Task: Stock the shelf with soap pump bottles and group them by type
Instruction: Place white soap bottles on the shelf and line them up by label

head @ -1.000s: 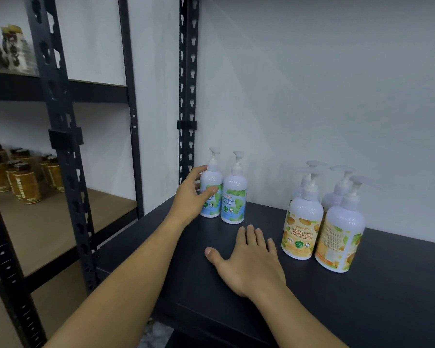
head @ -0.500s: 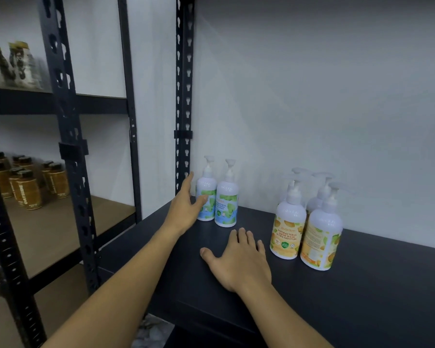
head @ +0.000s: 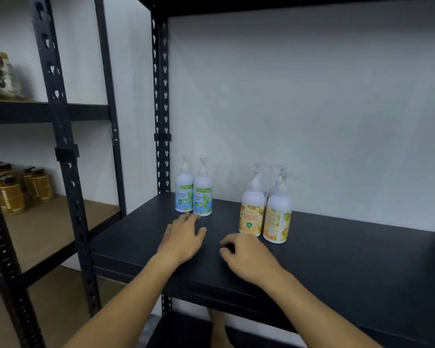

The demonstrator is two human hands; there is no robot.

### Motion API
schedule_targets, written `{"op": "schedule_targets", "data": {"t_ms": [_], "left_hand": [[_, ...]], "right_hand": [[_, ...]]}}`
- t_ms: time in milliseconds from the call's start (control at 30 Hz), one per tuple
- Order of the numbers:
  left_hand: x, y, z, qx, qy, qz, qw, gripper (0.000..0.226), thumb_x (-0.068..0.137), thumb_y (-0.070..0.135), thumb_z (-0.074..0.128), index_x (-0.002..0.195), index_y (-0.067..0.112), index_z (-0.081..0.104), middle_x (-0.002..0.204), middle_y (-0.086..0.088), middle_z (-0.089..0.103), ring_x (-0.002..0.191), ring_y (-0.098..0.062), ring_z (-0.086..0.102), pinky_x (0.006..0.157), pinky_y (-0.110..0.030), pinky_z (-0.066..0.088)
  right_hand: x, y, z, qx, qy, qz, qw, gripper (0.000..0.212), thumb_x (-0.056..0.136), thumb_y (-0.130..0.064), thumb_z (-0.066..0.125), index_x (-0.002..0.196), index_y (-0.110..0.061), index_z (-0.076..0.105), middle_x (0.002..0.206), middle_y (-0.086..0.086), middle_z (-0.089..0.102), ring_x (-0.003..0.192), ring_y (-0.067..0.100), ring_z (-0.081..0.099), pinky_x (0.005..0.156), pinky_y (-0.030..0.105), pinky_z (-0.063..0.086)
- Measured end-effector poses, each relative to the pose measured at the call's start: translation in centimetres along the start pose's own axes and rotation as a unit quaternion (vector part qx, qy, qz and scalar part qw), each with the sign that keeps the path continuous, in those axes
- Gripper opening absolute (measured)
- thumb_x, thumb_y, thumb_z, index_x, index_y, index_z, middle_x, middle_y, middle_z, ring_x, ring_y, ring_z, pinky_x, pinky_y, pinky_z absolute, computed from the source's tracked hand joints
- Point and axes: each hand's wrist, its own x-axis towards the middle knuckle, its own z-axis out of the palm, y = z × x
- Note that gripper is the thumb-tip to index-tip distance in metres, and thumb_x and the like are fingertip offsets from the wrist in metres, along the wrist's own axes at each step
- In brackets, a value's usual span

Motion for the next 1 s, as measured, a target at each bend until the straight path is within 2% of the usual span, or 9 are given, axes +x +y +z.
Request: {"op": "schedule_targets", "data": {"t_ms": [67, 167, 233, 300, 467, 600, 833, 900, 1000], "left_hand": [[-0.1, 1.4, 0.4, 0.012, -0.012, 0.005, 1.0, 0.052, 0.1, 0.042, 0.044, 0.147, 0.021, 0.039, 0.151, -0.002, 0.038, 0.135, -0.024, 0.037, 0.116, -0.045, 0.027], [-0.3, 3.3, 1.6, 0.052, -0.052, 0.0, 0.997, 0.056, 0.099, 0.048, 0.038, 0.15, 0.025, 0.033, 0.158, -0.003, 0.029, 0.145, -0.025, 0.024, 0.12, -0.048, 0.014], [-0.5, 3.8, 2.4, 0.102, -0.081, -0.008, 0.991, 0.06, 0.099, 0.054, 0.032, 0.153, 0.028, 0.028, 0.162, -0.005, 0.02, 0.15, -0.025, 0.013, 0.122, -0.049, 0.005], [-0.4, 3.7, 2.5, 0.126, -0.094, -0.012, 0.987, 0.062, 0.098, 0.058, 0.028, 0.154, 0.031, 0.025, 0.164, -0.005, 0.014, 0.151, -0.025, 0.008, 0.122, -0.048, 0.003], [-0.5, 3.6, 2.5, 0.144, -0.11, -0.01, 0.983, 0.063, 0.098, 0.059, 0.025, 0.156, 0.033, 0.02, 0.165, -0.003, 0.01, 0.152, -0.023, 0.006, 0.123, -0.046, 0.003], [-0.6, 3.7, 2.5, 0.147, -0.111, -0.011, 0.983, 0.063, 0.098, 0.059, 0.024, 0.156, 0.034, 0.019, 0.165, -0.003, 0.009, 0.152, -0.023, 0.005, 0.123, -0.046, 0.003], [-0.7, 3.7, 2.4, 0.15, -0.119, -0.012, 0.981, 0.062, 0.098, 0.059, 0.024, 0.156, 0.035, 0.018, 0.165, -0.003, 0.009, 0.152, -0.023, 0.004, 0.123, -0.046, 0.002], [-0.6, 3.7, 2.4, 0.151, -0.121, -0.012, 0.981, 0.062, 0.098, 0.059, 0.023, 0.156, 0.035, 0.018, 0.165, -0.003, 0.009, 0.152, -0.024, 0.004, 0.123, -0.046, 0.002], [-0.7, 3.7, 2.4, 0.15, -0.121, -0.012, 0.981, 0.063, 0.098, 0.059, 0.024, 0.156, 0.035, 0.018, 0.165, -0.003, 0.009, 0.152, -0.024, 0.004, 0.123, -0.046, 0.002]], "right_hand": [[-1.3, 1.2, -2.3, 0.038, 0.036, 0.012, 0.999, 0.021, 0.093, -0.033, 0.056, 0.105, -0.029, 0.074, 0.101, -0.015, 0.072, 0.094, 0.004, 0.064, 0.087, 0.033, 0.054], [-2.5, 3.2, -5.7, 0.096, 0.189, 0.048, 0.976, 0.013, 0.091, -0.028, 0.06, 0.091, -0.033, 0.072, 0.081, -0.015, 0.07, 0.074, 0.0, 0.063, 0.071, 0.028, 0.053], [-2.8, 4.3, -7.5, 0.151, 0.282, 0.057, 0.946, 0.012, 0.091, -0.023, 0.061, 0.093, -0.032, 0.068, 0.081, -0.012, 0.068, 0.072, -0.001, 0.062, 0.06, 0.018, 0.048], [-2.4, 5.4, -8.6, 0.18, 0.33, 0.065, 0.924, 0.014, 0.091, -0.021, 0.063, 0.104, -0.028, 0.065, 0.09, -0.01, 0.065, 0.075, 0.001, 0.061, 0.058, 0.013, 0.043], [-0.6, 7.2, -9.2, 0.196, 0.289, 0.084, 0.933, 0.045, 0.088, -0.023, 0.071, 0.129, -0.023, 0.053, 0.117, -0.006, 0.057, 0.101, 0.012, 0.058, 0.067, 0.01, 0.04], [0.2, 7.8, -8.1, 0.207, 0.25, 0.062, 0.944, 0.057, 0.086, -0.023, 0.074, 0.136, -0.024, 0.046, 0.123, -0.007, 0.054, 0.104, 0.013, 0.06, 0.073, 0.015, 0.045], [0.7, 8.2, -7.0, 0.222, 0.246, 0.035, 0.943, 0.05, 0.085, -0.01, 0.072, 0.123, -0.031, 0.047, 0.116, -0.011, 0.056, 0.102, 0.01, 0.061, 0.076, 0.016, 0.049], [0.8, 8.5, -6.7, 0.222, 0.26, 0.036, 0.939, 0.05, 0.083, -0.012, 0.073, 0.12, -0.033, 0.048, 0.115, -0.011, 0.057, 0.101, 0.012, 0.063, 0.071, 0.014, 0.048], [1.2, 8.8, -6.2, 0.201, 0.296, 0.046, 0.933, 0.052, 0.078, -0.021, 0.079, 0.119, -0.032, 0.049, 0.116, -0.006, 0.057, 0.099, 0.014, 0.063, 0.075, 0.022, 0.052]]}}
